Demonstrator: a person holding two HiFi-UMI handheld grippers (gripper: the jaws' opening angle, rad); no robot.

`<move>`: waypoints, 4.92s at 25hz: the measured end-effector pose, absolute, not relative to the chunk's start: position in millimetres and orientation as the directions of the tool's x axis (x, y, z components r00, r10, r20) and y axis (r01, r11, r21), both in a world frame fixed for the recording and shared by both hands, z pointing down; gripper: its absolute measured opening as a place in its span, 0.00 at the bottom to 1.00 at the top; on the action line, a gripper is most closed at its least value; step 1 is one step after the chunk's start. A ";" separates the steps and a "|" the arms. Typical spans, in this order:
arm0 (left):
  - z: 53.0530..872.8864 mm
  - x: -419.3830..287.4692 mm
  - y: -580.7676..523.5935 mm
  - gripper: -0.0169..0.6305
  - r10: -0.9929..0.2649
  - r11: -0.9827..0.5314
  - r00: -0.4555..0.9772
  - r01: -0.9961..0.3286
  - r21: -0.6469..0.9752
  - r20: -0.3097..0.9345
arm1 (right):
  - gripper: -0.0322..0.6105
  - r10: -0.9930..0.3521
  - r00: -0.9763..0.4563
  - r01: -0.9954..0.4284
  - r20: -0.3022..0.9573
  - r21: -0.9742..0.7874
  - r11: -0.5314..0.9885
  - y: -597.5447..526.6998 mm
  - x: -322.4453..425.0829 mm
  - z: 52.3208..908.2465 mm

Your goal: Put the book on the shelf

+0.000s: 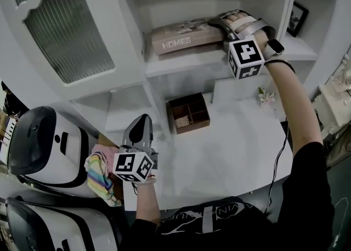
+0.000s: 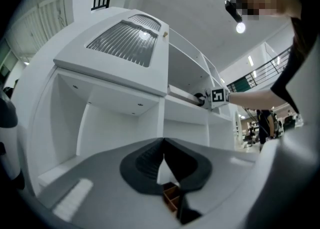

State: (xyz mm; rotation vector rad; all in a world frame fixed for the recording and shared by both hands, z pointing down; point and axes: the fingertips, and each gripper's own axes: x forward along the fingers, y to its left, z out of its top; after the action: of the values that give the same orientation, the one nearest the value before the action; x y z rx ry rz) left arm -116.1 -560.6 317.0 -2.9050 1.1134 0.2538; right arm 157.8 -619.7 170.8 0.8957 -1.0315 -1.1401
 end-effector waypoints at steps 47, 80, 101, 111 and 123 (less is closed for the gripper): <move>338.6 -103.9 -528.1 0.03 -0.626 -0.780 0.772 -0.621 0.082 -0.113 | 0.63 -0.791 -0.038 -0.032 0.610 0.791 0.611 -553.1 151.4 180.4; 318.8 -90.8 -459.1 0.03 -0.706 -0.694 0.699 -0.715 -0.088 -0.110 | 0.06 -0.971 -0.233 -0.673 0.054 0.712 0.201 -445.7 154.0 214.5; 308.2 -106.0 -452.4 0.03 -0.746 -0.636 0.652 -0.758 -0.147 -0.134 | 0.06 -0.954 -0.271 -0.945 -0.127 0.224 0.238 -398.3 139.3 260.9; 319.7 -113.8 -448.7 0.03 -0.752 -0.634 0.645 -0.764 -0.119 -0.131 | 0.06 -0.970 -0.220 -0.970 -0.106 0.135 0.205 -385.4 142.2 296.9; 335.3 -123.8 -442.5 0.03 -0.775 -0.616 0.620 -0.784 -0.074 -0.121 | 0.06 -0.980 -0.176 -0.983 -0.097 0.079 0.168 -375.9 147.3 321.9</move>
State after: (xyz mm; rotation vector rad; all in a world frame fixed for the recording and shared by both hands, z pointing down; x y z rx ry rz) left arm -123.8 -442.5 335.3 -2.7187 1.3146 0.1159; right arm 147.3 -375.9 321.9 2.0319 -2.4191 -0.1943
